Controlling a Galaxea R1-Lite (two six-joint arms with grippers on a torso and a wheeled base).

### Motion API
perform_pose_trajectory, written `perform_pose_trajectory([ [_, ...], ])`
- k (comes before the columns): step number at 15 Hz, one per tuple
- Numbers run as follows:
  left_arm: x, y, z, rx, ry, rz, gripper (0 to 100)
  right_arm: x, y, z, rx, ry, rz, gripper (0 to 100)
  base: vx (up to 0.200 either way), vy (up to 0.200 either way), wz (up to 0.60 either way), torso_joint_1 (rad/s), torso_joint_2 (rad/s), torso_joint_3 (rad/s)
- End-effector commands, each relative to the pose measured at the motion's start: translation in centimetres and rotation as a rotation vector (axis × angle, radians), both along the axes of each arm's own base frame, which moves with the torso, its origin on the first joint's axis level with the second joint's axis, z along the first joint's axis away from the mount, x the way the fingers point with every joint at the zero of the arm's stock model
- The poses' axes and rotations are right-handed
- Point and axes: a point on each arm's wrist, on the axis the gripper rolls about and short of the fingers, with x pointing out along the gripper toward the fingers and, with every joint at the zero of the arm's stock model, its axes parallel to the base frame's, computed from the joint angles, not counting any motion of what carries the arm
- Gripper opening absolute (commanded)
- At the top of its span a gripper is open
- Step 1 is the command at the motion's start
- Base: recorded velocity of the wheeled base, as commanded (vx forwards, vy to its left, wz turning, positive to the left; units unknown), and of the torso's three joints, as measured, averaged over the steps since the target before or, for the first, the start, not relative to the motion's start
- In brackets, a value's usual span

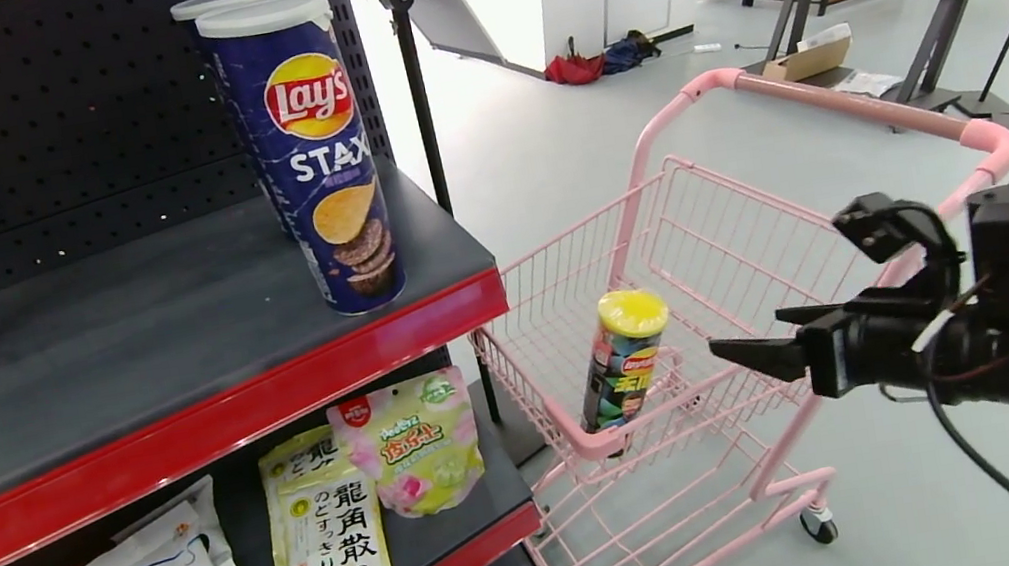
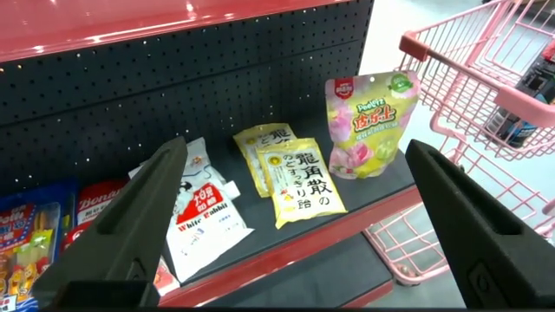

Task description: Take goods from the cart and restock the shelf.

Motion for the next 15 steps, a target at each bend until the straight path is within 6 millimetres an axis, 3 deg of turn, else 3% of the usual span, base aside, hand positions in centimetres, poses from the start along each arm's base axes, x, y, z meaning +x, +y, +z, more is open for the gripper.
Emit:
perform_pose_trajectory([
  [1, 0.0, 0.0, 0.0, -0.002, 0.001, 0.000, 100, 2.2, 2.7, -3.5, -0.007, 0.122, 0.058, 100, 0.000, 0.000, 0.00, 0.000, 0.00, 0.000],
  [4, 0.0, 0.0, 0.0, -0.002, 0.001, 0.000, 100, 4.1, 3.9, -4.5, -0.001, 0.111, 0.071, 100, 0.000, 0.000, 0.00, 0.000, 0.00, 0.000],
  [8, 0.0, 0.0, 0.0, -0.002, 0.001, 0.000, 100, 4.7, 4.9, -5.7, -0.007, 0.113, 0.090, 100, 0.000, 0.000, 0.00, 0.000, 0.00, 0.000],
  [15, 0.0, 0.0, 0.0, 0.000, 0.001, 0.000, 100, 9.0, 7.3, -6.8, -0.007, 0.066, 0.074, 100, 0.000, 0.000, 0.00, 0.000, 0.00, 0.000],
])
